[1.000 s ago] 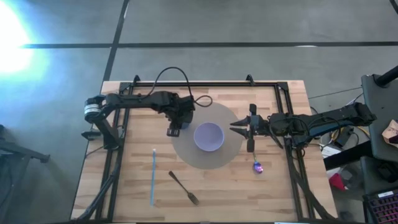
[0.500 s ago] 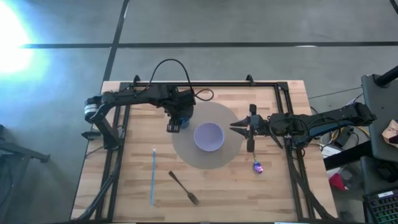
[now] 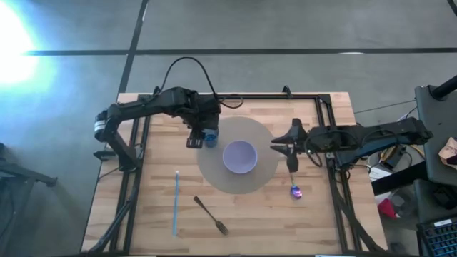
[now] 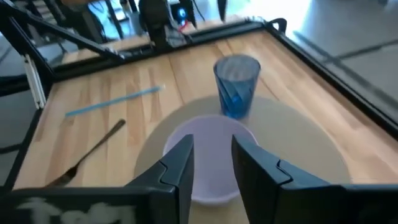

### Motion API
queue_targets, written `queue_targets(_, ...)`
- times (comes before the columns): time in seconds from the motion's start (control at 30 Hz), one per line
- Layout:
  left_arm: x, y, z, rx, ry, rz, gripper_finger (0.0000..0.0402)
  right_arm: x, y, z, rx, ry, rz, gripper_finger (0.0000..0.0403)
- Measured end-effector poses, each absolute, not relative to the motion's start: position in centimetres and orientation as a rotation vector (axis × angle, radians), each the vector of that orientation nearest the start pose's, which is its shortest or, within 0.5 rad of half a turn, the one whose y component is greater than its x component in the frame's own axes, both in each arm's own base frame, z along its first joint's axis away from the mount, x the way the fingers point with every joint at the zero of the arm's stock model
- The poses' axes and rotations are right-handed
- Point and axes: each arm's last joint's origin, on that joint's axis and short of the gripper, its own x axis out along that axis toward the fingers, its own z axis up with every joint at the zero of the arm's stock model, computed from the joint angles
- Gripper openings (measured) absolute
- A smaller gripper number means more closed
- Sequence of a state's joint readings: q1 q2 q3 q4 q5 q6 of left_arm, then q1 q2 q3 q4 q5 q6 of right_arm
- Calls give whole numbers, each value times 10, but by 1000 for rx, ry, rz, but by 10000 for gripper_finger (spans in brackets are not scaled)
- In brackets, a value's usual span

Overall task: Pick & Place Utensil
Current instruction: Put the purple spoon into the purple bowl

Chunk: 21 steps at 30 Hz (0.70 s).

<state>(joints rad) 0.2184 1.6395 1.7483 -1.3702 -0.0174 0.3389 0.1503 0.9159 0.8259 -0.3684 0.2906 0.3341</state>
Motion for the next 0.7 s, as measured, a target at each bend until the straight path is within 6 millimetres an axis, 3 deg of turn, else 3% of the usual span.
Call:
queue_targets(0.33,277,41,385,139,1188,-4,197,167,17,330,447,666,-355,130)
queue_targets(0.5,274,26,386,135,1151,-28,197,159,18,325,599,767,-402,124)
queue_targets(0.7,272,6,368,150,1134,-74,197,160,26,302,767,888,-376,113)
